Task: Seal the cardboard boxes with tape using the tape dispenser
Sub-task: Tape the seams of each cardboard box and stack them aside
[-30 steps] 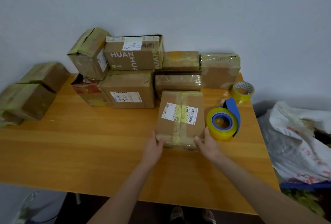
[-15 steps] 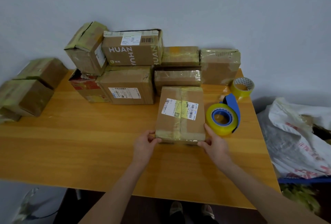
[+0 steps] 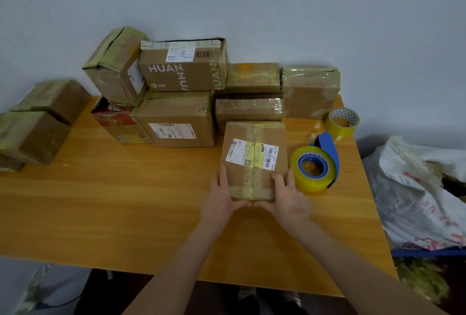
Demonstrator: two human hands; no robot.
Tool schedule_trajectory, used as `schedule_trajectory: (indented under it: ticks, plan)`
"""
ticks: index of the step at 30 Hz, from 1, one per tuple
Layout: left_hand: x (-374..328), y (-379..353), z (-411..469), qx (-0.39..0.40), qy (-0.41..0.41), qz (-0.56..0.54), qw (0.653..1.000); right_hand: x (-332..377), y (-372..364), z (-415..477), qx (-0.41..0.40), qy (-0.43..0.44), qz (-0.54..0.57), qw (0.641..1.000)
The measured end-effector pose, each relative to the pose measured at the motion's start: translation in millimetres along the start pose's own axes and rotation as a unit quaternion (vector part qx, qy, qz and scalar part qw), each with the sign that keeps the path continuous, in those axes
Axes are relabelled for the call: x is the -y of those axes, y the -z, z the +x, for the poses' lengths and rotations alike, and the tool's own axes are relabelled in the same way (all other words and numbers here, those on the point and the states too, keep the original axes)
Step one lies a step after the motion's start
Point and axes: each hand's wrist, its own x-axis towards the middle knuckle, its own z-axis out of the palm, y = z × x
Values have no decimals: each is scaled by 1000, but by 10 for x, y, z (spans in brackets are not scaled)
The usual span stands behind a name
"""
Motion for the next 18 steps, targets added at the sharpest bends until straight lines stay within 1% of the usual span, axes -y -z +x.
schedule_trajectory:
  ticks: [2, 5, 8, 10, 14, 16, 18]
  plan:
    - [72, 15, 29, -4, -10, -2, 1000, -82, -50, 53, -11, 18, 8, 1000]
    - [218, 58, 39, 12, -45, -52, 998, -305, -120, 81, -10, 67, 60, 996]
    - [412, 170, 74, 64, -76, -67, 993, -527, -95, 118, 33, 112, 101, 988]
    - [502, 226, 105, 79, -86, -80, 990, -571, -68, 139, 50, 129, 126, 982]
    - [477, 178, 56, 31, -92, -80, 992, -518, -106, 110, 11, 120, 135, 983]
    - [438, 150, 10, 37, -80, -90, 992, -510, -75, 107, 14, 115, 139, 983]
    - [353, 136, -7, 51, -44, -90, 994, -491, -1, 124, 24, 105, 149, 983]
